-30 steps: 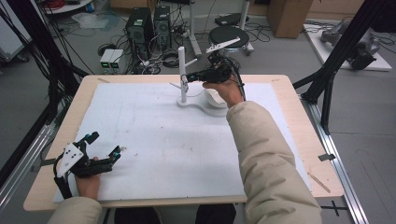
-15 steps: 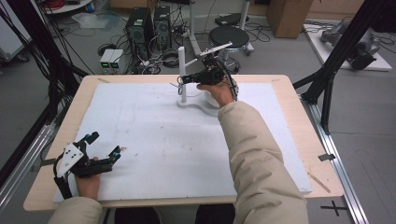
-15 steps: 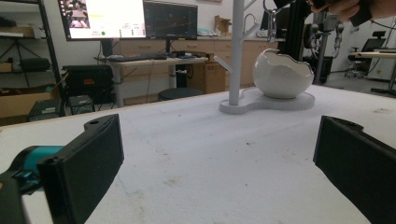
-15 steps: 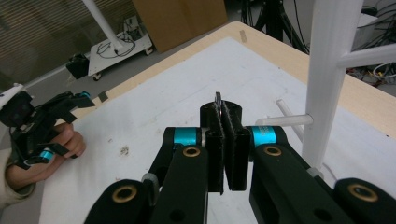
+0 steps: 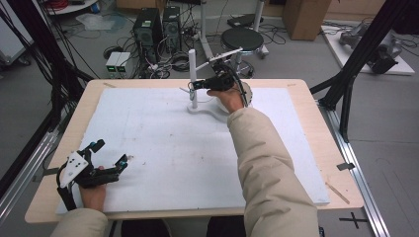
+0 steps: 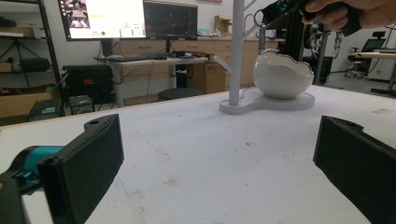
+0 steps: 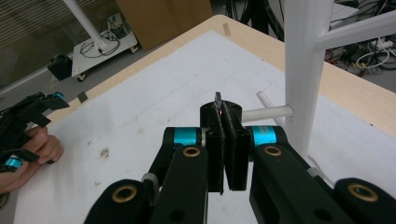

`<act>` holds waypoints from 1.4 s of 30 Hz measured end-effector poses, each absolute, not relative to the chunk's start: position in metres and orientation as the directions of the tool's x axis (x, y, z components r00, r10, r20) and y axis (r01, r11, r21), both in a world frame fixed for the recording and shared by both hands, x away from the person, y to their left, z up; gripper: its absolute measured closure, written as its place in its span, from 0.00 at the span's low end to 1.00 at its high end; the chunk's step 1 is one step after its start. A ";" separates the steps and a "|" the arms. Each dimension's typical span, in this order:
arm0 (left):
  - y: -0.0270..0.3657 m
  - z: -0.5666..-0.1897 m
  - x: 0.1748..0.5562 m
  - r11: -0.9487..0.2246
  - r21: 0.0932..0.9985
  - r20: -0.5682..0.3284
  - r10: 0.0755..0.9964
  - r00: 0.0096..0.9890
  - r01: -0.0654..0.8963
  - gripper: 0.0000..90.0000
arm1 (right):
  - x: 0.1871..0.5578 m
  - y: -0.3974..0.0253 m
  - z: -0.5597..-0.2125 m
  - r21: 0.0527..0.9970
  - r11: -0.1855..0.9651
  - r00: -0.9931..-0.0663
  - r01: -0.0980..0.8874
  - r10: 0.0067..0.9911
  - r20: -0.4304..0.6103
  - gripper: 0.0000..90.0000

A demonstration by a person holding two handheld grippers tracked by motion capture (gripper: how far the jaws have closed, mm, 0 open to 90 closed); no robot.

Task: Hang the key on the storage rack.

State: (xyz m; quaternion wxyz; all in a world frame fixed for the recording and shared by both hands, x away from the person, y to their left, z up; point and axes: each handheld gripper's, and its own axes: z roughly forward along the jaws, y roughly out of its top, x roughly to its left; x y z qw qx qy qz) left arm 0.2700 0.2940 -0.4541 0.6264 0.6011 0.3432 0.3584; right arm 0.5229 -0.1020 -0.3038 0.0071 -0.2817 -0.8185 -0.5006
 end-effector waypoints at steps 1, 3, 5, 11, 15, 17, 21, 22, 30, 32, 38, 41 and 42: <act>0.294 -0.454 0.270 0.022 0.999 -0.001 0.862 0.506 -0.036 0.02 | 0.523 -0.102 -0.304 0.816 0.342 -0.842 0.466 0.454 0.290 0.99; 0.294 -0.454 0.270 0.023 0.999 -0.001 0.861 0.508 -0.036 0.02 | 0.524 -0.102 -0.305 0.814 0.344 -0.838 0.468 0.466 0.284 0.99; 0.294 -0.454 0.270 0.022 0.999 0.000 0.862 0.507 -0.037 0.02 | 0.525 -0.102 -0.306 0.818 0.332 -0.834 0.469 0.470 0.288 0.99; 0.294 -0.454 0.270 0.024 0.999 -0.002 0.861 0.508 -0.036 0.02 | 0.528 -0.102 -0.310 0.819 0.325 -0.826 0.474 0.486 0.286 0.99; 0.294 -0.454 0.270 0.020 0.999 0.000 0.862 0.508 -0.034 0.02 | 0.530 -0.103 -0.311 0.822 0.317 -0.825 0.474 0.486 0.288 0.98; 0.294 -0.454 0.270 0.019 0.999 0.002 0.861 0.508 -0.035 0.02 | 0.531 -0.103 -0.312 0.823 0.320 -0.827 0.470 0.486 0.284 0.98; 0.294 -0.454 0.270 0.018 0.999 0.003 0.862 0.508 -0.036 0.02 | 0.533 -0.102 -0.314 0.827 0.320 -0.816 0.463 0.517 0.257 0.98; 0.294 -0.454 0.270 0.023 0.999 -0.002 0.862 0.507 -0.035 0.02 | 0.533 -0.102 -0.314 0.827 0.320 -0.816 0.463 0.517 0.257 0.98; 0.294 -0.454 0.270 0.020 0.999 -0.001 0.861 0.509 -0.033 0.02 | 0.536 -0.100 -0.319 0.830 0.312 -0.804 0.463 0.543 0.244 0.98; 0.294 -0.454 0.270 0.021 0.999 -0.001 0.860 0.509 -0.035 0.02 | 0.537 -0.101 -0.320 0.829 0.310 -0.801 0.466 0.544 0.248 0.98; 0.294 -0.454 0.270 0.021 0.999 0.001 0.862 0.507 -0.037 0.02 | 0.537 -0.099 -0.322 0.829 0.312 -0.795 0.464 0.559 0.235 0.97; 0.294 -0.454 0.270 0.021 0.999 0.000 0.861 0.508 -0.036 0.02 | 0.537 -0.099 -0.321 0.839 0.299 -0.795 0.455 0.562 0.231 0.94; 0.294 -0.454 0.270 0.021 0.999 -0.001 0.861 0.508 -0.034 0.02 | 0.537 -0.100 -0.321 0.842 0.293 -0.793 0.454 0.563 0.231 0.93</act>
